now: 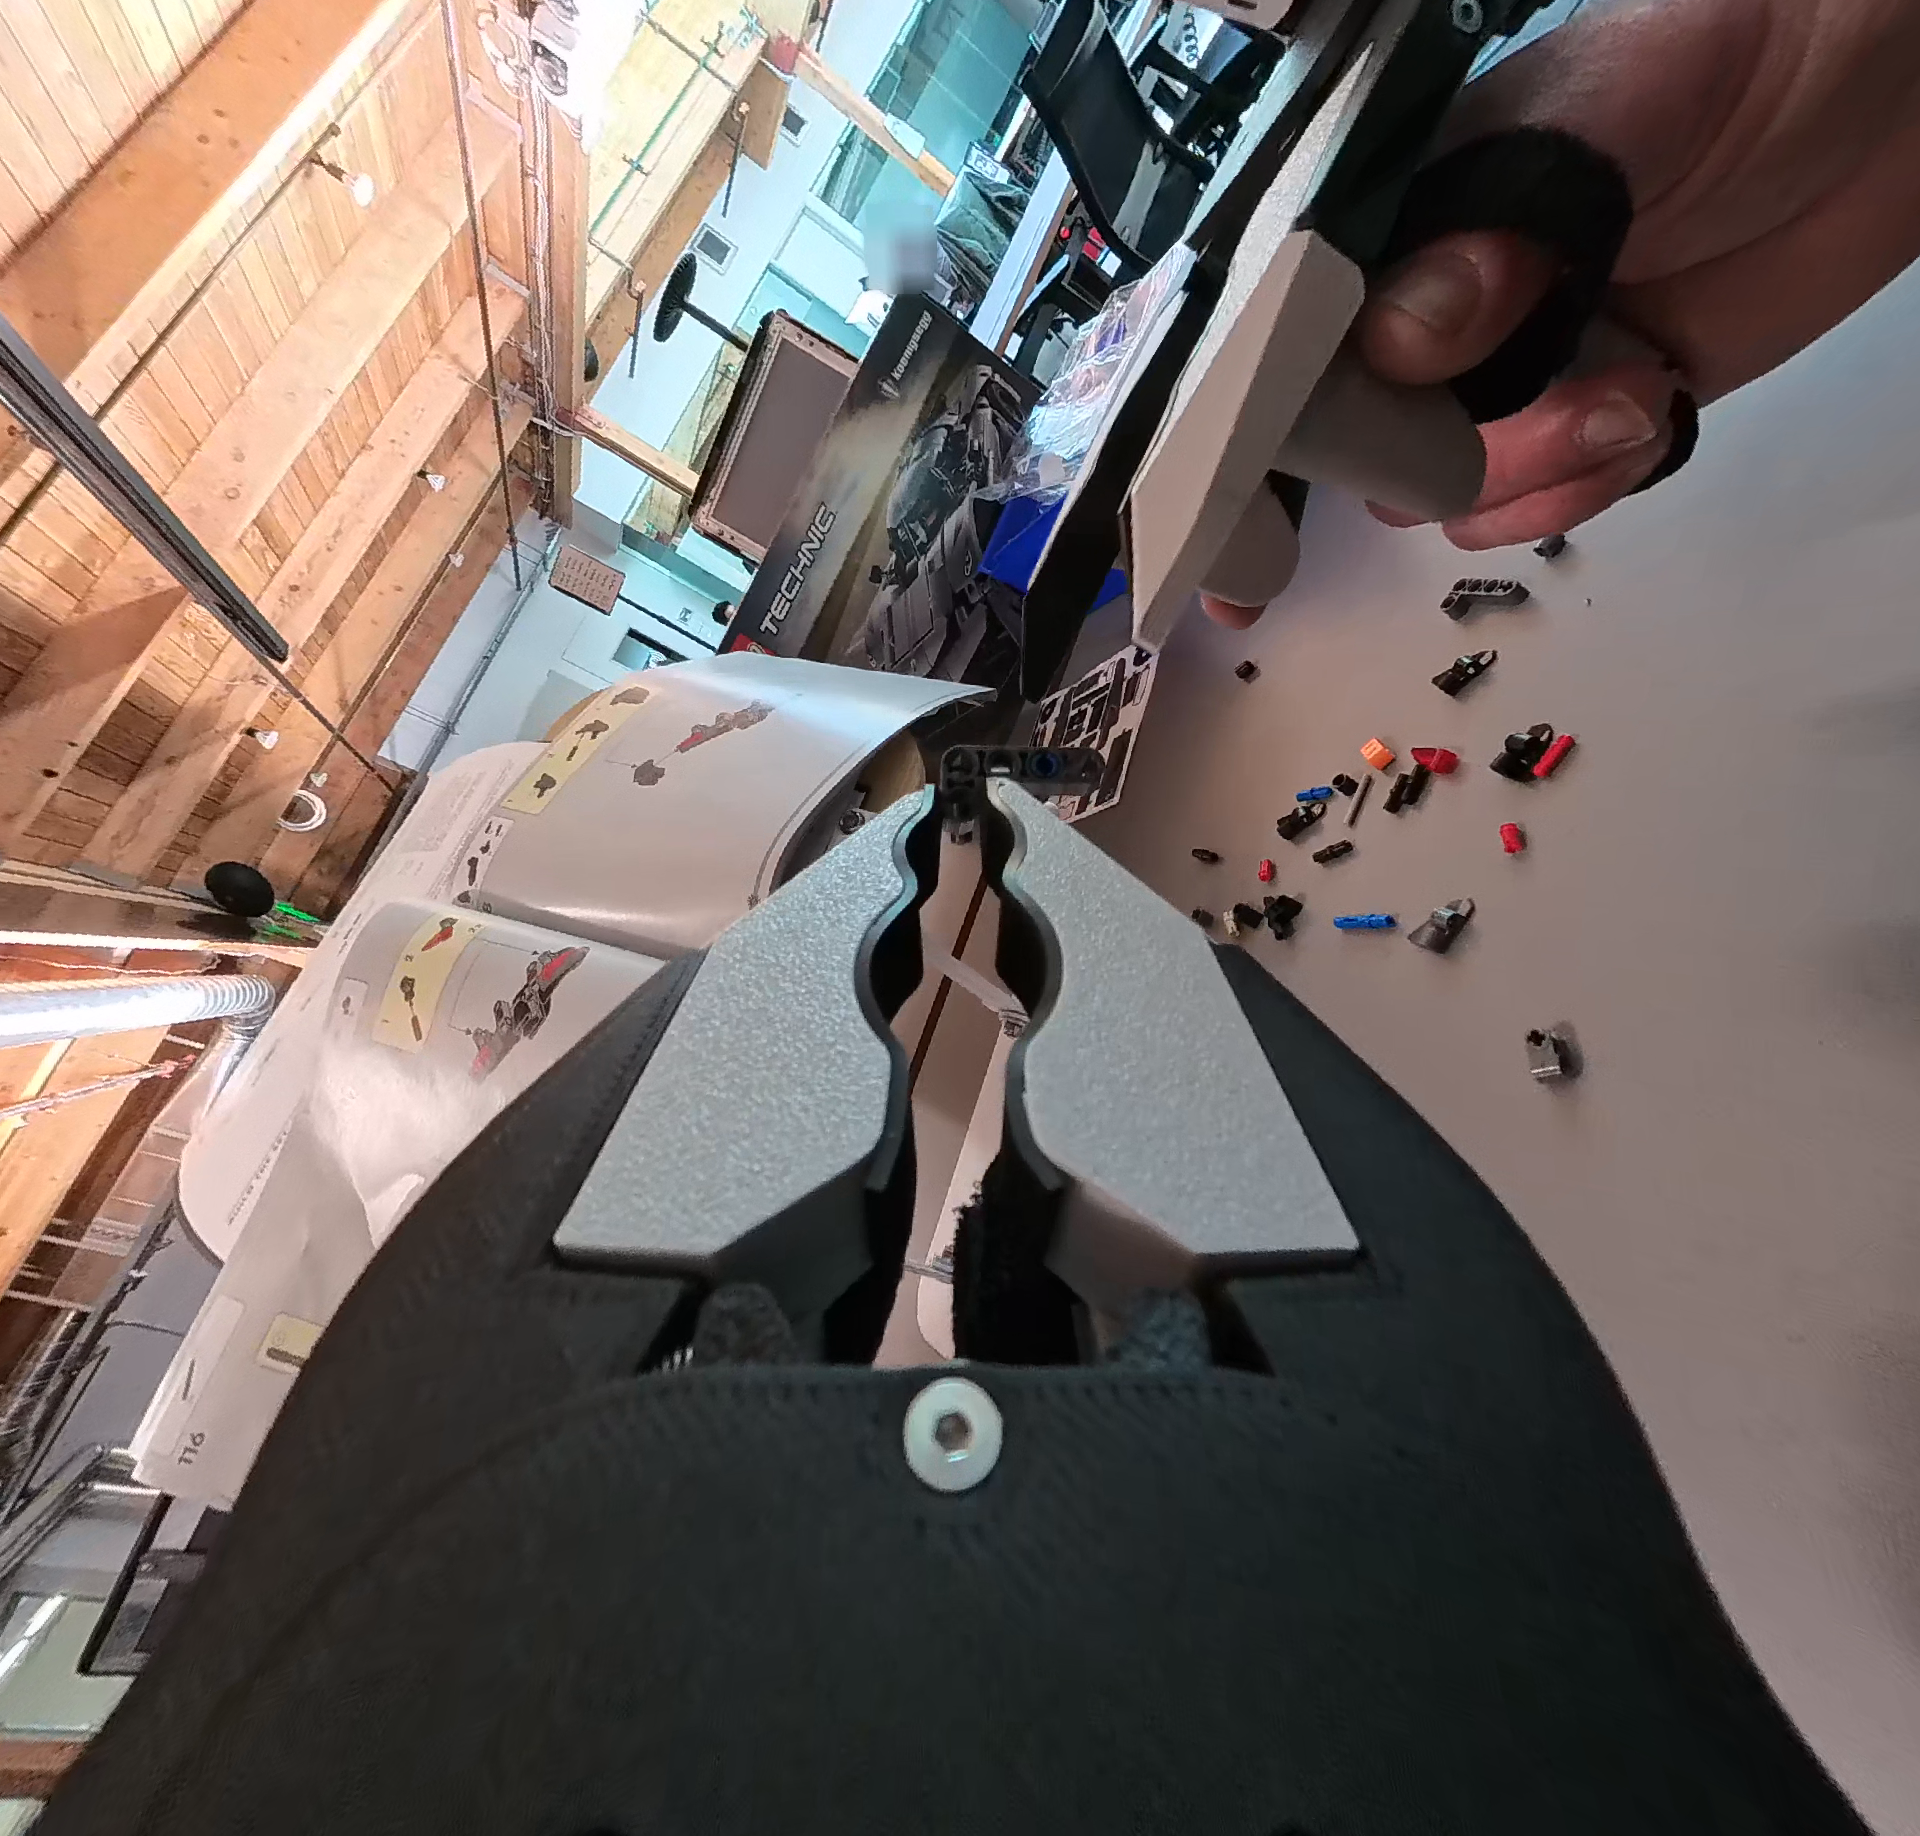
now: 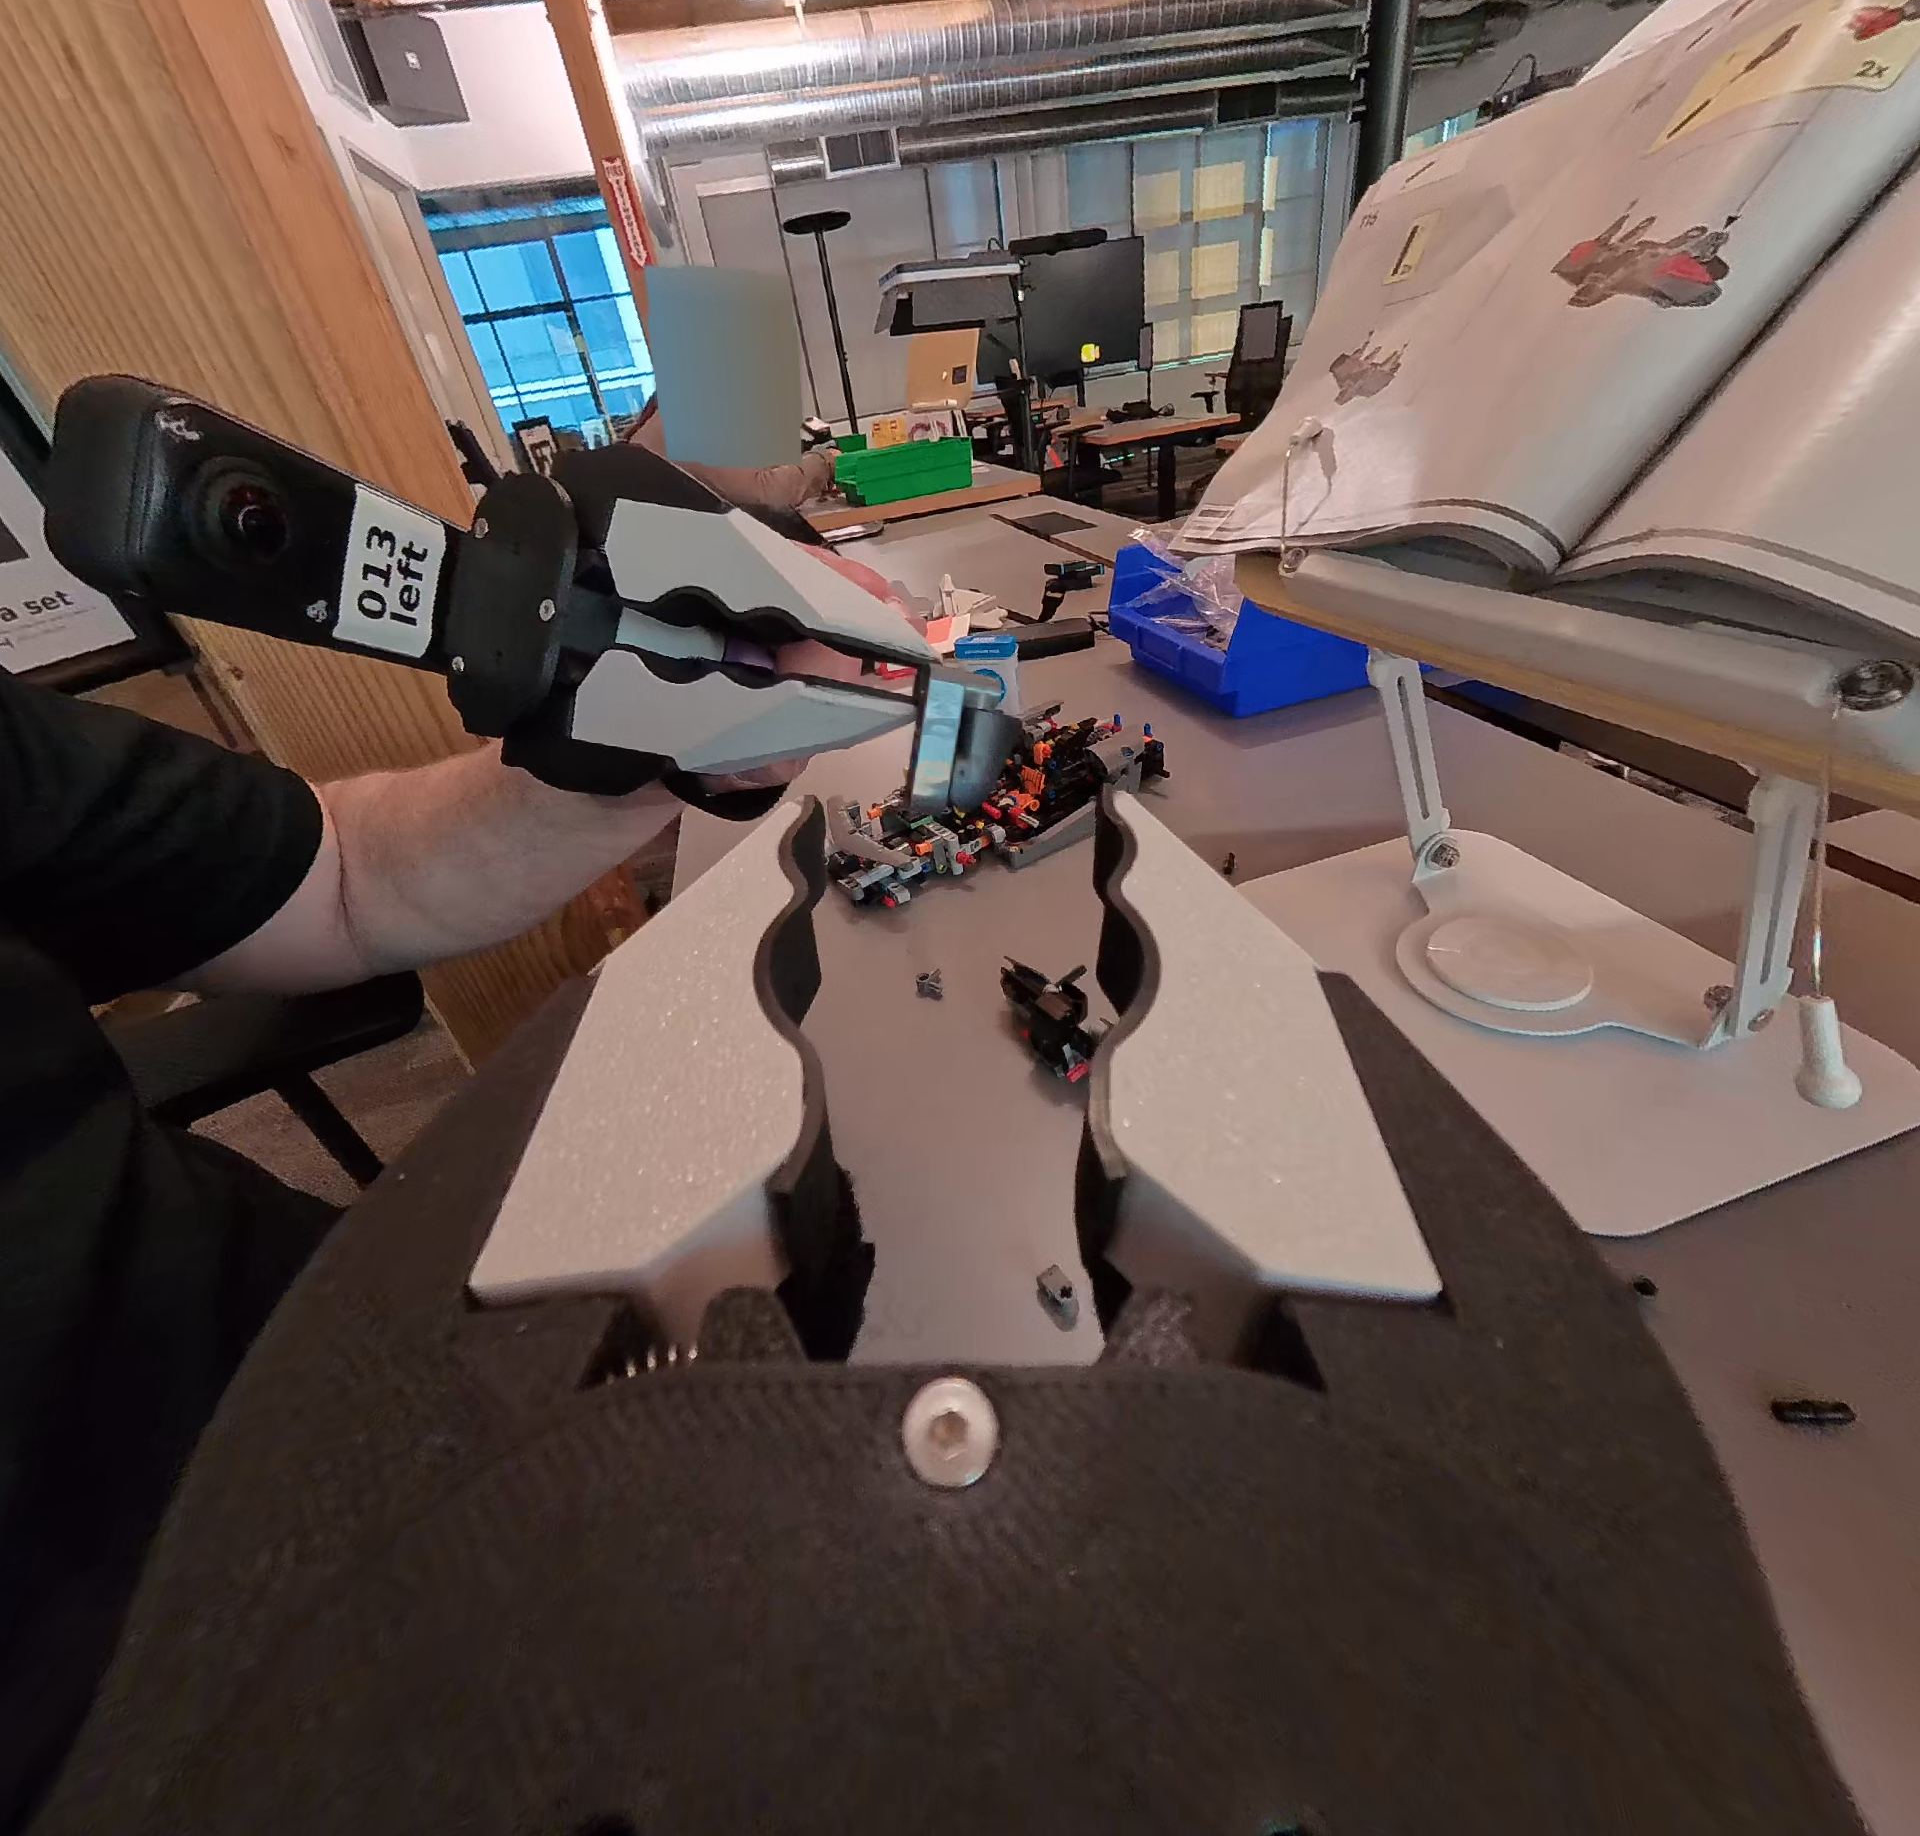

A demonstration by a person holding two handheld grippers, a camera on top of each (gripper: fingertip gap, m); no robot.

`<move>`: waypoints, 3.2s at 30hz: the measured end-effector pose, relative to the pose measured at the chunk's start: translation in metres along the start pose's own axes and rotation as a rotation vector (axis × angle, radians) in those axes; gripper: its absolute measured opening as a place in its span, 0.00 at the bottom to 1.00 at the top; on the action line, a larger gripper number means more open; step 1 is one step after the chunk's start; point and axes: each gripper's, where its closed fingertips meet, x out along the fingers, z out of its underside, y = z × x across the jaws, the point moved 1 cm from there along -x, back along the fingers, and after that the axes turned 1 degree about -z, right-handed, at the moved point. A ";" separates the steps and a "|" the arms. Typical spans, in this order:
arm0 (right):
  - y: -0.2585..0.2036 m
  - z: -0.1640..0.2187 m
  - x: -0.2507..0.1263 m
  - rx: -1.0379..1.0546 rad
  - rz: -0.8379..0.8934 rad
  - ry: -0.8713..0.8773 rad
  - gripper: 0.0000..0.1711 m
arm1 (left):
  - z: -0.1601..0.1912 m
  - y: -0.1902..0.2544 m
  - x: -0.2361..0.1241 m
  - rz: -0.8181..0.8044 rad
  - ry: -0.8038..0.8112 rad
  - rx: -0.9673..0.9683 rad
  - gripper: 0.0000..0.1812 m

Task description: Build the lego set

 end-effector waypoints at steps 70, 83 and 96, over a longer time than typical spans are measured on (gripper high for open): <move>-0.022 -0.021 -0.002 -0.178 0.087 0.107 0.11 | -0.039 0.004 0.000 -0.207 0.158 0.171 0.02; -0.024 -0.023 -0.001 -0.146 0.071 0.122 0.11 | -0.040 0.003 -0.002 -0.221 0.154 0.162 0.02; -0.019 -0.025 -0.007 -0.149 0.089 0.128 0.11 | -0.027 -0.001 -0.008 -0.224 0.107 0.122 0.04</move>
